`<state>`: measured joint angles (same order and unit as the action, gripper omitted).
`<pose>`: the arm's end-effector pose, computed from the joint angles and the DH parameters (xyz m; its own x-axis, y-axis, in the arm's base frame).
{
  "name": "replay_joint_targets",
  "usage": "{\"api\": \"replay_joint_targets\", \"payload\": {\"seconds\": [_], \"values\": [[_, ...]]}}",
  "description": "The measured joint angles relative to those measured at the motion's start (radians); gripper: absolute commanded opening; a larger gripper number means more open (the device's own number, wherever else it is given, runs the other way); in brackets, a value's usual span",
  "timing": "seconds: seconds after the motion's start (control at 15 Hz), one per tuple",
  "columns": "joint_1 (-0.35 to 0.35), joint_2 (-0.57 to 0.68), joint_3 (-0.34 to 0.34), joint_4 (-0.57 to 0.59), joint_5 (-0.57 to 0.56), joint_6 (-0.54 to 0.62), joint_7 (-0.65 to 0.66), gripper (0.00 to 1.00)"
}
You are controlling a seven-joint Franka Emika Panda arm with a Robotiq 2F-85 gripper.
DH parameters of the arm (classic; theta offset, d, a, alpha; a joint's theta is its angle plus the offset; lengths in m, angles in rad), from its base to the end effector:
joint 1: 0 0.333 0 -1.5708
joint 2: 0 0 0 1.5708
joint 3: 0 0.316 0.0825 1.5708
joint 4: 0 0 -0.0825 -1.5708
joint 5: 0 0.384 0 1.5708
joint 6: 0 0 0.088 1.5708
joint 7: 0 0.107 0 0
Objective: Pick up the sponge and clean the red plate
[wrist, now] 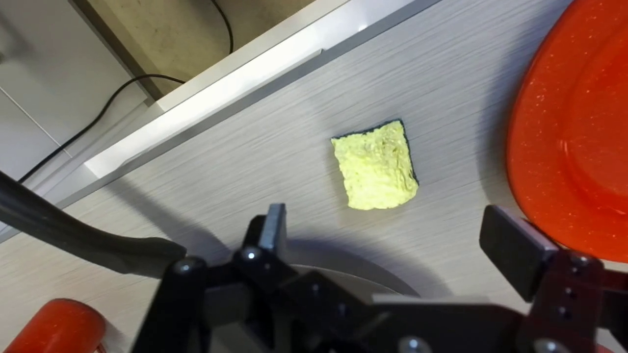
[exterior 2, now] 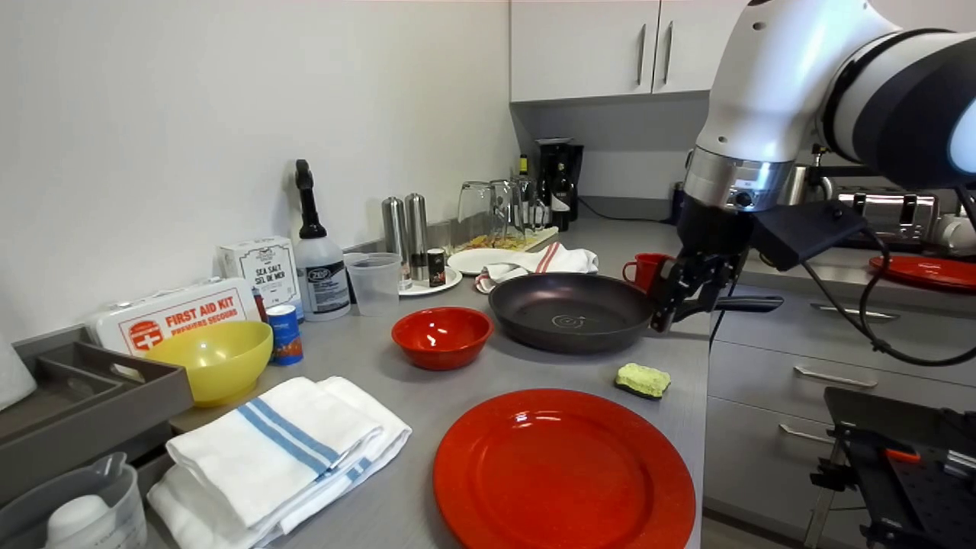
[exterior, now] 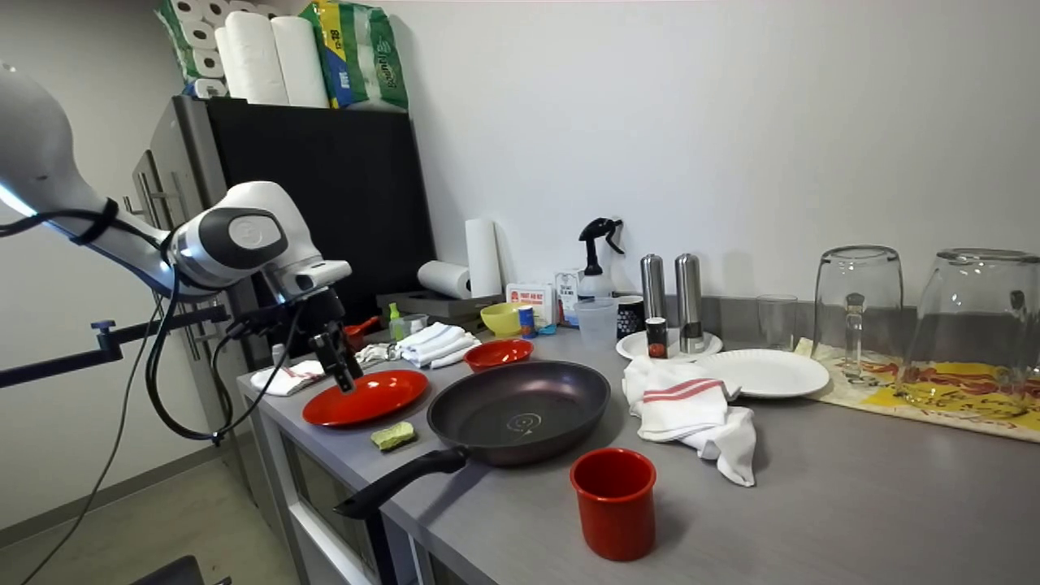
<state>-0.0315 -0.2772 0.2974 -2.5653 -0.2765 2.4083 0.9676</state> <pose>0.4228 0.1115 0.3687 0.8462 -0.4588 0.2708 -0.4989 -0.8608 0.1006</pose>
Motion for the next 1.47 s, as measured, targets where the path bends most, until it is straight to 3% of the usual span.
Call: {"api": "replay_joint_targets", "payload": {"seconds": [0.4,1.0,1.47], "values": [[0.0,0.049,-0.006,-0.001,-0.056,0.043,0.064,1.0],[0.012,0.08,-0.035,-0.002,-0.155,0.065,0.013,1.0],[-0.002,0.094,-0.049,-0.007,-0.289,0.219,0.061,1.0]]}}
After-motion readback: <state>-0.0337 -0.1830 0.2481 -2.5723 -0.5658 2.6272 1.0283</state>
